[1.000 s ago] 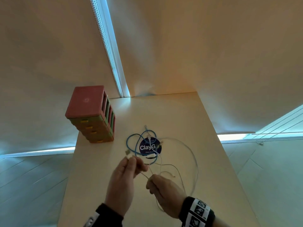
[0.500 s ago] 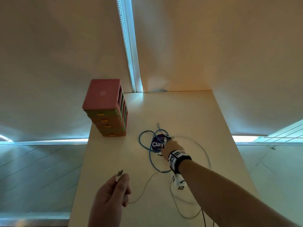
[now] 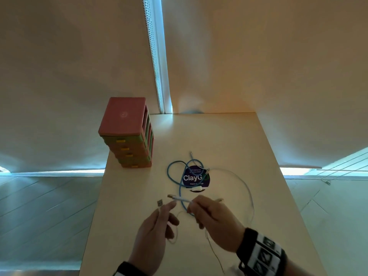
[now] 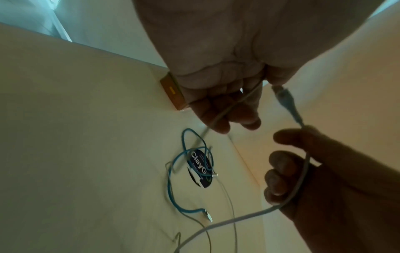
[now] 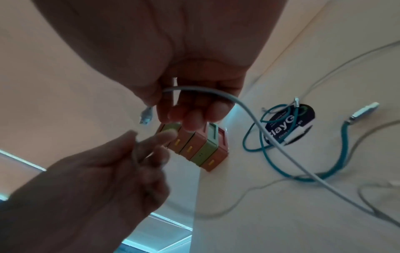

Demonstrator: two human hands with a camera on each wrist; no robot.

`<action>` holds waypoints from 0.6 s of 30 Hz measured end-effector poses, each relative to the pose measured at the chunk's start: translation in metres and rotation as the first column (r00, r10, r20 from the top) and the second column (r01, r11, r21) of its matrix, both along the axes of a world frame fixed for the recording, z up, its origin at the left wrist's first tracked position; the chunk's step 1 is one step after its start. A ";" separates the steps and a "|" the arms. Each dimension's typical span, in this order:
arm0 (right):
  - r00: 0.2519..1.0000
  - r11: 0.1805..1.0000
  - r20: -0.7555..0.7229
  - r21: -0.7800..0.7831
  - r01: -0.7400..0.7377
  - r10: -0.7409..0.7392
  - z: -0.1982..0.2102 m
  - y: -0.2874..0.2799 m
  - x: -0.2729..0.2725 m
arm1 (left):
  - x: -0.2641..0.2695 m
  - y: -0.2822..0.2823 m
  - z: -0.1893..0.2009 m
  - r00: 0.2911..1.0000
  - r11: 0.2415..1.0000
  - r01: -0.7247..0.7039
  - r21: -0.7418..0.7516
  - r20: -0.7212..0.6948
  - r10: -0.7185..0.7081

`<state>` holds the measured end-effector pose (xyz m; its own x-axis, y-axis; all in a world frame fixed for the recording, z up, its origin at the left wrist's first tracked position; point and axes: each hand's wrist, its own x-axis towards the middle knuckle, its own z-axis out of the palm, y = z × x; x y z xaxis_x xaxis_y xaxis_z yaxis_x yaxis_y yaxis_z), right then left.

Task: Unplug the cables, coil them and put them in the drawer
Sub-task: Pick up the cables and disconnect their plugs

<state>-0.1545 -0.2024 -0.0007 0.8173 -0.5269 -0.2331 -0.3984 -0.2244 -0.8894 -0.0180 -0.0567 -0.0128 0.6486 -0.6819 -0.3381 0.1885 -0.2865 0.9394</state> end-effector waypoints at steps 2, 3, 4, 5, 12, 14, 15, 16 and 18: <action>0.999 1.000 0.029 -0.010 0.021 -0.021 0.003 0.012 -0.014 | -0.009 -0.012 0.003 0.997 0.997 0.071 0.028 0.041 -0.073; 0.999 0.998 0.041 -0.047 0.033 -0.031 0.002 0.014 -0.019 | -0.014 -0.018 0.004 0.993 0.993 0.111 0.028 0.045 -0.112; 0.998 0.994 0.054 -0.099 0.039 -0.034 -0.002 0.016 -0.024 | -0.020 -0.023 0.008 0.989 0.989 0.147 0.017 0.028 -0.148; 0.998 0.987 0.055 -0.155 0.032 -0.024 -0.005 0.016 -0.028 | -0.025 -0.028 0.011 0.984 0.984 0.177 -0.005 0.006 -0.177; 0.982 0.958 -0.139 -0.238 -0.161 0.130 -0.009 0.013 -0.050 | -0.050 -0.055 0.016 0.966 0.964 0.260 -0.064 0.018 -0.259; 0.990 0.968 -0.088 -0.217 -0.123 0.106 -0.007 0.016 -0.050 | -0.058 -0.057 0.014 0.967 0.963 0.252 -0.100 -0.016 -0.255; 0.995 0.977 -0.064 -0.193 -0.094 0.083 -0.005 0.017 -0.050 | -0.062 -0.057 0.013 0.968 0.962 0.248 -0.115 -0.019 -0.252; 0.997 0.984 -0.051 -0.168 -0.067 0.059 -0.005 0.018 -0.049 | -0.066 -0.056 0.013 0.968 0.962 0.245 -0.123 -0.026 -0.250; 0.999 0.992 -0.037 -0.124 -0.031 0.027 -0.003 0.021 -0.047 | -0.070 -0.053 0.011 0.972 0.968 0.220 -0.122 -0.053 -0.228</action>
<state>-0.2014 -0.1810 -0.0037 0.8251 -0.5298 -0.1963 -0.4207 -0.3441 -0.8394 -0.0876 -0.1096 -0.0016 0.4537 -0.8439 -0.2863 0.1943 -0.2199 0.9560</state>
